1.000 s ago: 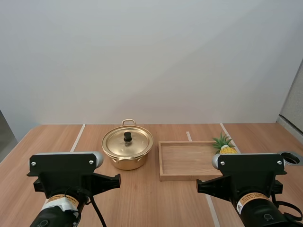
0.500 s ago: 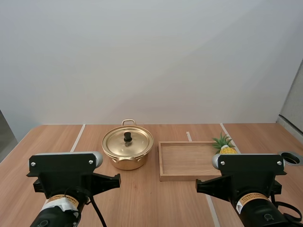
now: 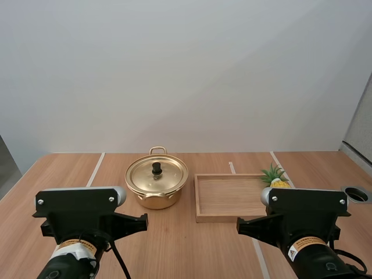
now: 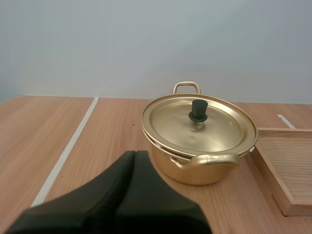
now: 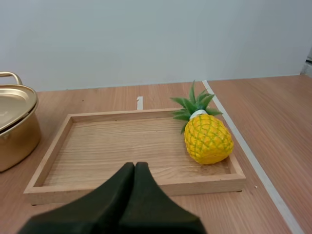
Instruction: Open the pot, put the grape inside, and close it
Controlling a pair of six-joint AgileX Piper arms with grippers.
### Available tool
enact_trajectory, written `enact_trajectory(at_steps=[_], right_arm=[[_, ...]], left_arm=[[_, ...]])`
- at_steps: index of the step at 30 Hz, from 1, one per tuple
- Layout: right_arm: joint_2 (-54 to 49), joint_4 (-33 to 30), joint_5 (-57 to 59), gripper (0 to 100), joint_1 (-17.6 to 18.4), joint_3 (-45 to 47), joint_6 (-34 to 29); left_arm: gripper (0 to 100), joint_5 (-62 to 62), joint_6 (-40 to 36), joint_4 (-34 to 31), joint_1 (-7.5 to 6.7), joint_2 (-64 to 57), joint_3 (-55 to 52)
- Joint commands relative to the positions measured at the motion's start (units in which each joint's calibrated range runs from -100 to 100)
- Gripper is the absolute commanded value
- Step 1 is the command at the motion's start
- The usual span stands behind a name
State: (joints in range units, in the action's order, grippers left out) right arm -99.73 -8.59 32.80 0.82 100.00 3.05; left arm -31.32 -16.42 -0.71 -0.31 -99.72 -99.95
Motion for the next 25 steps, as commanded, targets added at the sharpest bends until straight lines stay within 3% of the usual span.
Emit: enact_trajectory(at_steps=[1, 25], right_arm=[[-0.27, 4.98, -1.66, 0, -0.17, 0.00, 5.66], [-0.27, 3.61, -1.73, 0, -0.17, 0.00, 7.38]], left_arm=[[0, 0.54, -0.60, 0.71, 0.09, -0.28, -0.05], [0, 0.54, -0.60, 0.71, 0.09, -0.28, -0.05]])
